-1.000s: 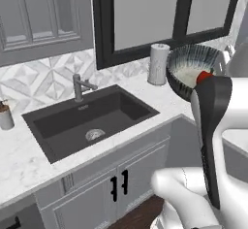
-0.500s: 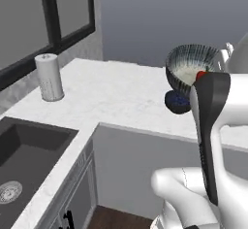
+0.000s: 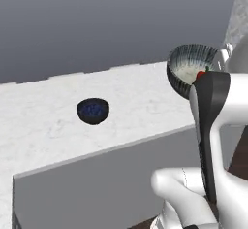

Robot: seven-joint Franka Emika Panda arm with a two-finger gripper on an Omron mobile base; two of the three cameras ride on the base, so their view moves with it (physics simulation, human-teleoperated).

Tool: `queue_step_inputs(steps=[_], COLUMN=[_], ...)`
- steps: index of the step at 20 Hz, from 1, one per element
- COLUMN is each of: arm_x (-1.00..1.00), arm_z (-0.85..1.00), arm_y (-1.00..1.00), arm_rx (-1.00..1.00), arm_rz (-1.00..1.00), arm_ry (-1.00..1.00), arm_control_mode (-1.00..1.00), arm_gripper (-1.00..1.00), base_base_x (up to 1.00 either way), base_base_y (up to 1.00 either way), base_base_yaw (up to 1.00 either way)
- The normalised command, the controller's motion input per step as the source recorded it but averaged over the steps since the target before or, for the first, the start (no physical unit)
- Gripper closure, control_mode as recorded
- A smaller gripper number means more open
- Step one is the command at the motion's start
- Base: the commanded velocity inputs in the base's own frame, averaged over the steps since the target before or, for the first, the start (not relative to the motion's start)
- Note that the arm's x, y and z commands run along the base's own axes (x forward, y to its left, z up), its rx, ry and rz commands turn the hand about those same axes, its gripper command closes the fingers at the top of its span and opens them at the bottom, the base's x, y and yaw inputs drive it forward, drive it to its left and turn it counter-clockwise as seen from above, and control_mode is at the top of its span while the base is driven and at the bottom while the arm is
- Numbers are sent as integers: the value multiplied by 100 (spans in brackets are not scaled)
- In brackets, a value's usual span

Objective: Pick the bell pepper from the sink and place it in the bowl. Then pick the bowl and place it in the microwave. Then close the microwave door and press the start button.

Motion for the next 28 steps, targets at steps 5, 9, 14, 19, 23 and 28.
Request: queue_step_inputs(steps=[5, 9, 14, 19, 23, 28], arm_x=[0, 0, 0, 0, 0, 0], arm_z=[0, 0, 0, 0, 0, 0], arm_y=[0, 0, 0, 0, 0, 0], arm_rx=[0, 0, 0, 0, 0, 0], arm_rz=[0, 0, 0, 0, 0, 0], arm_ry=[0, 0, 0, 0, 0, 0], arm_control_mode=[100, 100, 100, 100, 100, 100], arm_gripper=[100, 100, 100, 100, 100, 100], base_base_x=[0, 0, 0, 5, 60, 94], base_base_y=[0, 0, 0, -35, -84, -69], base_base_yaw=[-100, -100, -100, -84, -57, -32])
